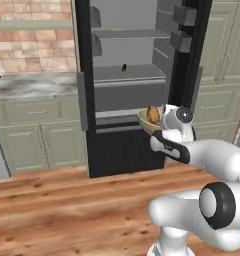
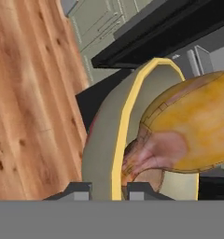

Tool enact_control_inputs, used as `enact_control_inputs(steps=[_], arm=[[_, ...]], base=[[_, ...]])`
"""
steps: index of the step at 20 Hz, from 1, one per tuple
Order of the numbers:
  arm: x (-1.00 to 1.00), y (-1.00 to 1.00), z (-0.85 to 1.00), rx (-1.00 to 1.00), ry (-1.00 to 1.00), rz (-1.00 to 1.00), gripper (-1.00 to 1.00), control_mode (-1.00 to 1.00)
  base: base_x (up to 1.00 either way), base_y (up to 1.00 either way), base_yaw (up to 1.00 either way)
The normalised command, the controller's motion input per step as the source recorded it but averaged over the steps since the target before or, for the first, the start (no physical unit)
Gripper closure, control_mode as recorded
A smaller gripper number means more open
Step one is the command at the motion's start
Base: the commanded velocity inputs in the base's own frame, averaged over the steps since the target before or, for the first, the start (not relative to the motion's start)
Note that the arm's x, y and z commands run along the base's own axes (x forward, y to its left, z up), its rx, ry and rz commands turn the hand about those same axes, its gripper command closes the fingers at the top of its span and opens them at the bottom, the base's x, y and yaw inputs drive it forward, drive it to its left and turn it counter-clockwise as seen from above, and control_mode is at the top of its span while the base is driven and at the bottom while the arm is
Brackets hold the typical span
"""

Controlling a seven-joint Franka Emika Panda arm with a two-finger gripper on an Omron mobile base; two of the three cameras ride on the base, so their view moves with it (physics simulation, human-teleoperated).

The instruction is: Pick the chicken drumstick and potato from their plates and place them in the bowl. Then put the bowl in the fridge.

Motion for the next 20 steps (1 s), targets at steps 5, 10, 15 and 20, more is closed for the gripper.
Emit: enact_control_inputs(steps=[5,10,15,20], arm=[[0.00,0.00,0.00,0.00,0.00,0.00,1.00,1.00],[0.00,0.00,0.00,0.00,0.00,0.00,1.00,1.00],[0.00,0.00,0.00,0.00,0.00,0.00,1.00,1.00],[0.00,0.00,0.00,0.00,0.00,0.00,1.00,1.00]], base=[[0.86,-0.26,0.06],[0.76,-0.27,0.00],[0.70,-0.20,0.00],[0.57,-0.18,0.00]])
